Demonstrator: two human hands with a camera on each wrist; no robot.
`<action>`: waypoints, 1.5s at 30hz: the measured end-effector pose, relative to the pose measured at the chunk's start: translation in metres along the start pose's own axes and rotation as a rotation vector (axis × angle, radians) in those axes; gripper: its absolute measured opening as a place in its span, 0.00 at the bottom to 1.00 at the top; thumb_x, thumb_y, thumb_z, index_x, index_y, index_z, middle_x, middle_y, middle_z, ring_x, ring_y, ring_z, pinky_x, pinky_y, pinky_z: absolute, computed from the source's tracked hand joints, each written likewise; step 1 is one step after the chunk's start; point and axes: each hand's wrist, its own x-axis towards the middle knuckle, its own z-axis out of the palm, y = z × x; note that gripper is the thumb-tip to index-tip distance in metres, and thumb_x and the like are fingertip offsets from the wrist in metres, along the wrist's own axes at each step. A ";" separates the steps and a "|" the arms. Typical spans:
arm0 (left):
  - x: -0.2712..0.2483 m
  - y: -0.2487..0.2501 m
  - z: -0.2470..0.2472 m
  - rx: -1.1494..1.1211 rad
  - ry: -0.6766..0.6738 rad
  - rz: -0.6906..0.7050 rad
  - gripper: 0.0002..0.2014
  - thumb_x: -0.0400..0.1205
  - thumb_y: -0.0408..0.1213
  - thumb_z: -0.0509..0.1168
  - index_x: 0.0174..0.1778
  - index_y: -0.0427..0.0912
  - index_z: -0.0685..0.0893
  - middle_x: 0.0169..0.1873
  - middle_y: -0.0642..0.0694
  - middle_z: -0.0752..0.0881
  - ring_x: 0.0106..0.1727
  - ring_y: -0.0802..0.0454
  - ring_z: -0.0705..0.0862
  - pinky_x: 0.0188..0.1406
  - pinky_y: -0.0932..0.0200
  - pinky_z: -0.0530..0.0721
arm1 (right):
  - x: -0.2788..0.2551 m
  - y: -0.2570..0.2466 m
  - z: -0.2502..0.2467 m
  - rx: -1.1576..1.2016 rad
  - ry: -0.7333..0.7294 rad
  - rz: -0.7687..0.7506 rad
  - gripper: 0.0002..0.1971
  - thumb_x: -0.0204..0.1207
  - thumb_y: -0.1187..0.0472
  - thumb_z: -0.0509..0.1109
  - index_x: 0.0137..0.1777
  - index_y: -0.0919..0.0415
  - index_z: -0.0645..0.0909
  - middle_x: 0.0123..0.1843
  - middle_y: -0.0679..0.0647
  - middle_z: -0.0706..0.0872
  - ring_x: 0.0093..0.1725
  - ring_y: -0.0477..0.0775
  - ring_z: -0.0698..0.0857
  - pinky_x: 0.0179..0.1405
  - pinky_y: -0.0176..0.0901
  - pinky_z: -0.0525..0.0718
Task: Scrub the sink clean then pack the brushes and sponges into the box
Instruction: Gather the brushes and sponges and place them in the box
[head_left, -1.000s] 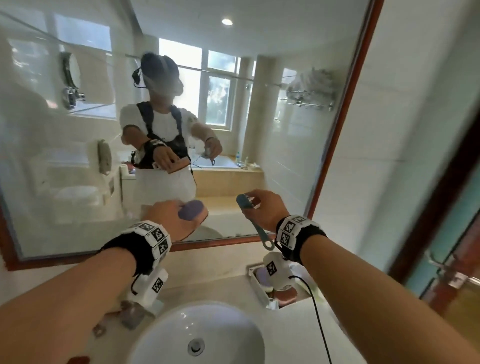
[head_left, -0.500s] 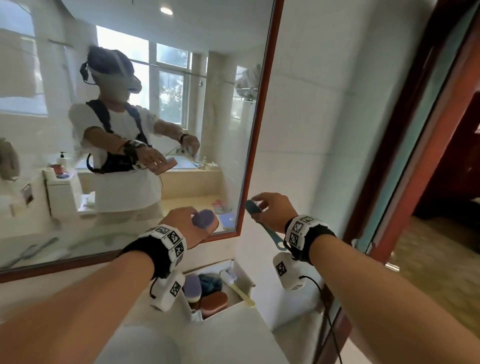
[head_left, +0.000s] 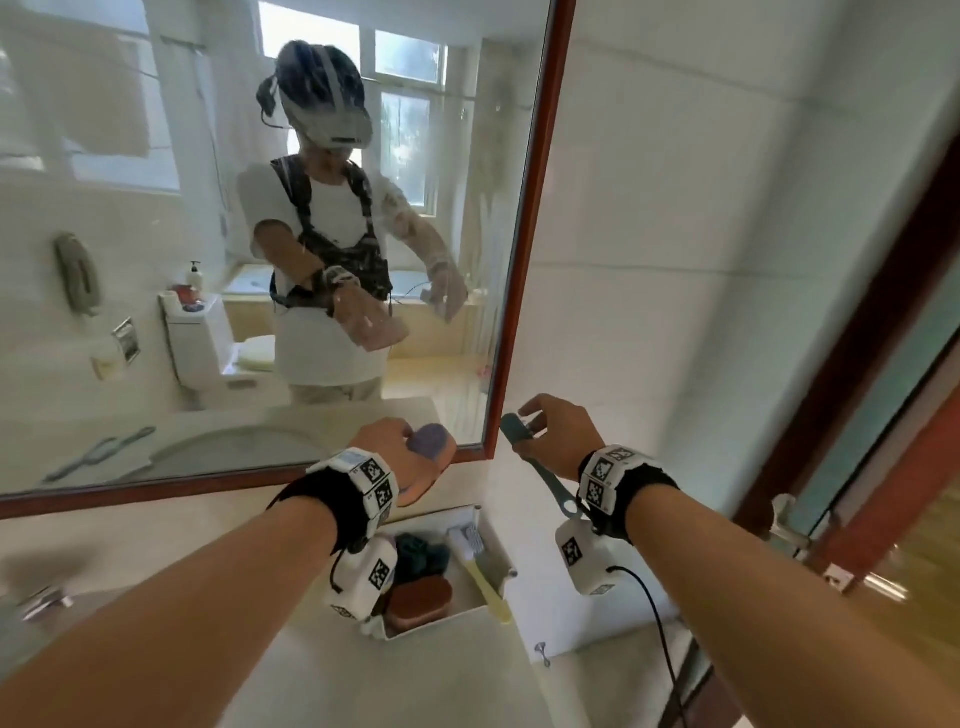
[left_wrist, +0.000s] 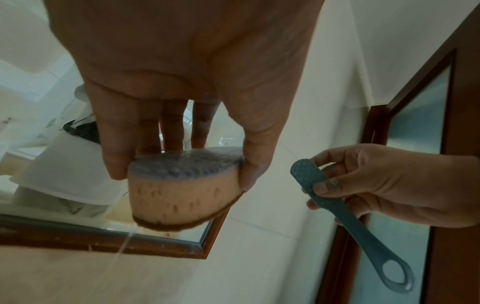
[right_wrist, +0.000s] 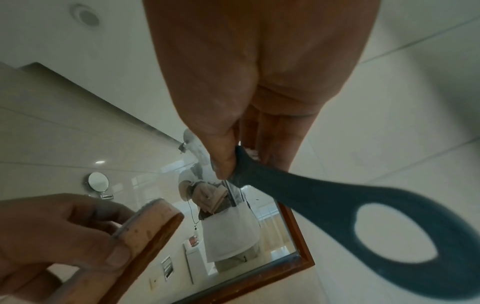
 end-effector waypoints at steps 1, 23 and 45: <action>0.011 -0.002 0.006 -0.006 -0.015 -0.008 0.21 0.69 0.56 0.72 0.50 0.51 0.72 0.34 0.54 0.80 0.41 0.51 0.82 0.46 0.60 0.83 | 0.009 0.005 0.005 -0.026 -0.016 0.004 0.17 0.71 0.59 0.77 0.58 0.56 0.80 0.48 0.51 0.89 0.42 0.51 0.90 0.44 0.44 0.88; 0.132 -0.099 0.186 0.188 -0.397 -0.076 0.36 0.64 0.56 0.79 0.67 0.52 0.77 0.60 0.51 0.81 0.62 0.46 0.82 0.63 0.50 0.80 | 0.119 0.161 0.207 -0.030 -0.431 0.133 0.19 0.75 0.44 0.73 0.61 0.54 0.83 0.52 0.50 0.86 0.52 0.51 0.85 0.49 0.35 0.77; 0.133 -0.109 0.240 0.538 -0.390 0.029 0.35 0.65 0.68 0.71 0.66 0.58 0.75 0.58 0.54 0.80 0.61 0.49 0.78 0.60 0.50 0.78 | 0.152 0.225 0.254 -0.063 -0.456 0.343 0.21 0.73 0.50 0.72 0.65 0.51 0.79 0.57 0.52 0.88 0.47 0.52 0.83 0.43 0.39 0.79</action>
